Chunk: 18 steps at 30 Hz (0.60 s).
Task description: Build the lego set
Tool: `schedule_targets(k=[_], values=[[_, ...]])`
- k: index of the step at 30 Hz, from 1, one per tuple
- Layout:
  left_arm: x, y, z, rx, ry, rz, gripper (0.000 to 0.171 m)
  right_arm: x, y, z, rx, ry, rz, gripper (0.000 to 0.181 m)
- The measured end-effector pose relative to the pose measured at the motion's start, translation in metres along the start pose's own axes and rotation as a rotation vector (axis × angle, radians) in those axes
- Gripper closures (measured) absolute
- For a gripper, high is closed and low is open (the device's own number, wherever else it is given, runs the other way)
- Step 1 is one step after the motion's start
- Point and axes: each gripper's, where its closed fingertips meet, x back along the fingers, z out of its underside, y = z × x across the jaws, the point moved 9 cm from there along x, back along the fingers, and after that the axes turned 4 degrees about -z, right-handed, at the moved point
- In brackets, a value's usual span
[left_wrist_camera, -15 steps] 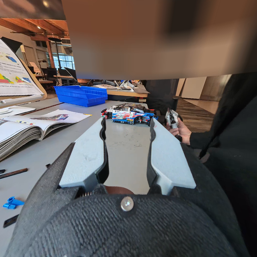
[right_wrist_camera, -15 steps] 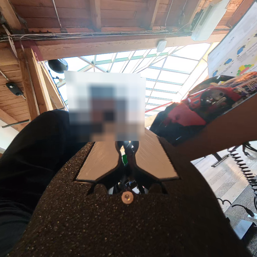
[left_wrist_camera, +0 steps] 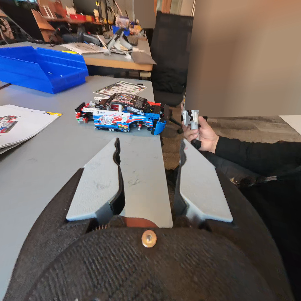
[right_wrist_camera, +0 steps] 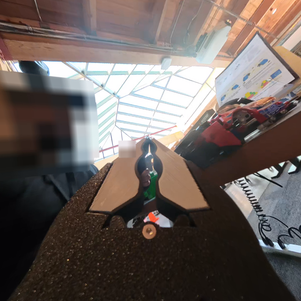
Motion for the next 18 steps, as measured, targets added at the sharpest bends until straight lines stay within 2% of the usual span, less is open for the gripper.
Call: schedule_targets(k=[9, 14, 18], values=[[-0.083, -0.038, -0.025, -0.189, 0.132, 0.041, 0.1, 0.02, -0.011, 0.012, -0.067, -0.152, 0.065, 0.181], [-0.128, -0.052, -0.038, -0.34, 0.203, 0.075, 0.098, 0.024, -0.014, 0.026, -0.088, -0.058, 0.055, 0.181], [-0.156, -0.056, -0.038, -0.379, 0.342, 0.163, 0.094, 0.029, -0.015, 0.026, -0.068, -0.04, -0.016, 0.181]])
